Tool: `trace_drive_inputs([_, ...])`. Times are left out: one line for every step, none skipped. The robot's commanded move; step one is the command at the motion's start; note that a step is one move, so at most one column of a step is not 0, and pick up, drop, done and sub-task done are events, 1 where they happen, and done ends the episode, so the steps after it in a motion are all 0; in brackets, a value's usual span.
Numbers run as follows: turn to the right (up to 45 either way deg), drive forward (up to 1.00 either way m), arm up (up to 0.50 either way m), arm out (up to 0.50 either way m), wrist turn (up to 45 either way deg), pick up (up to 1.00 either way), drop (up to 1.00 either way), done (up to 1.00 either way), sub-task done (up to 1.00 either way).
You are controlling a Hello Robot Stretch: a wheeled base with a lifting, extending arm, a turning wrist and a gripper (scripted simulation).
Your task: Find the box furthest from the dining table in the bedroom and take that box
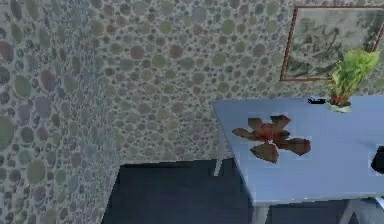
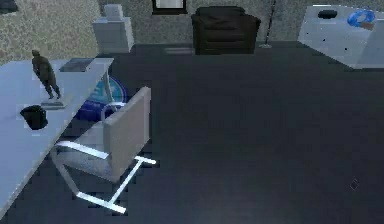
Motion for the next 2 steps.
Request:
trace_drive_inputs([45.0,0.00,0.00,0.00,0.0,0.00,0.00,0.00,0.00])
trace_drive_inputs([45.0,0.00,0.00,0.00,0.0,0.00,0.00,0.00,0.00])
